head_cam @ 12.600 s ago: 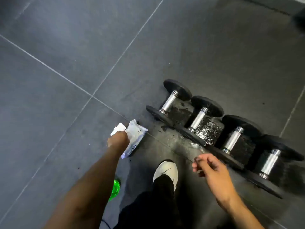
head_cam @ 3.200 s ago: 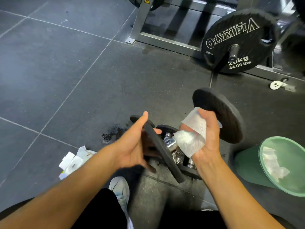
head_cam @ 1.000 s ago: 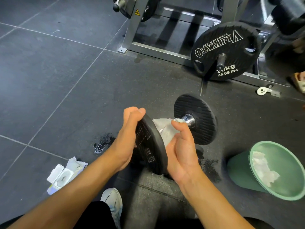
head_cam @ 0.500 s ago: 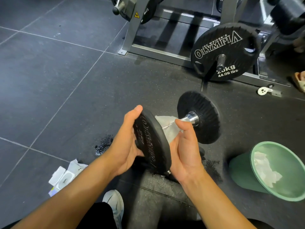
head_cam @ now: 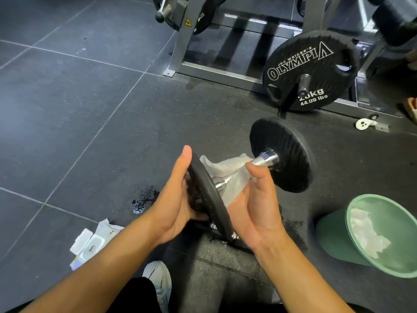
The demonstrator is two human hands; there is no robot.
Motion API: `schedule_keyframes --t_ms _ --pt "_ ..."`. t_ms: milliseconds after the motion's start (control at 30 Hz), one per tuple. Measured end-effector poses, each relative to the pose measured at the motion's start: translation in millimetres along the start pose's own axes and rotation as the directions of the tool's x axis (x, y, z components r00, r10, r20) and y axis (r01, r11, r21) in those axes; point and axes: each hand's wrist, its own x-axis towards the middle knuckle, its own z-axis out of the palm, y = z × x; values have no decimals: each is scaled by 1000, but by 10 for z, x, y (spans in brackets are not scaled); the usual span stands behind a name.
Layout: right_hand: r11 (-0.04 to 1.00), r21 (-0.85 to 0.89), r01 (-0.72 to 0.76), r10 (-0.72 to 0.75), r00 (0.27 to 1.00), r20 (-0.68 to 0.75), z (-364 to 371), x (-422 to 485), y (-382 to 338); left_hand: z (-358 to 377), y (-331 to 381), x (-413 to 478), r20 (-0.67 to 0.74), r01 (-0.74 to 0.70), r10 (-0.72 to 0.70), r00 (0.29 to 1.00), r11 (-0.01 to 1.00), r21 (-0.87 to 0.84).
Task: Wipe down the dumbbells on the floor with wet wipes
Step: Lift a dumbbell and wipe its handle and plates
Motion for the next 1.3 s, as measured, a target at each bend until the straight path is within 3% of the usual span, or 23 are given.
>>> schedule_keyframes --t_ms 67,100,167,200,267,300,333,367,433,567,633,700,733,800,867,933,1033,1100,1233,1300 --pt "1000 -12 -1 1 1000 -13 -7 -17 4 37 12 -10 80 116 -114 990 993 -18" --pt "1000 -14 -1 1 1000 -5 -8 -17 -7 54 6 -18 73 78 -75 995 996 -34" --pt "999 -43 11 -10 1000 29 -8 -2 -39 77 -24 -21 55 -154 155 986 988 -17" --pt "999 -43 22 -21 999 36 -17 10 -58 43 -23 -35 70 -382 376 924 900 209" --pt "998 -25 56 -55 997 45 -20 33 -94 -102 -69 21 246 -618 624 741 493 612" --pt "998 -15 65 -64 997 51 -20 35 -106 -159 -93 51 350 -670 674 651 292 683" --pt "997 -5 72 -71 996 55 -21 38 -111 -166 -97 49 372 -687 689 622 251 682" --pt "997 8 72 -72 996 53 -7 32 -115 -163 -114 51 318 -686 701 639 333 647" --pt "997 23 72 -73 997 39 -8 21 -108 -102 -135 40 215 -636 629 747 581 508" --pt "997 30 75 -75 997 5 -23 -15 -102 -74 -187 68 190 -555 535 823 685 473" --pt "998 41 55 -56 998 17 -42 -6 -103 -19 -164 91 72 -480 483 873 823 303" --pt "998 37 41 -42 999 24 -60 16 -114 27 -120 118 -66 -263 262 963 965 -7" --pt "998 49 45 -46 998 33 -78 27 -131 25 -98 145 -63 -99 92 994 988 -119" --pt "993 95 69 -76 995 68 -103 37 -182 -37 -42 190 16 247 -248 969 953 -173" --pt "988 129 89 -95 995 42 -124 51 -246 -121 -31 222 22 439 -441 897 886 -148" --pt "983 137 120 -123 992 14 -123 40 -265 -171 -65 239 -21 435 -443 896 888 -150" --pt "985 43 165 -165 986 3 -105 3 -298 -65 -116 190 -87 224 -243 966 958 -179" --pt "990 -55 130 -128 991 41 -99 -13 -293 -34 -150 180 -155 151 -185 970 966 -209" --pt "989 -126 82 -79 997 27 -171 65 -277 -118 -111 214 -115 271 -291 950 949 -158" --pt "988 -104 113 -113 994 9 -173 82 -281 -136 -105 233 -108 349 -379 919 909 -228"
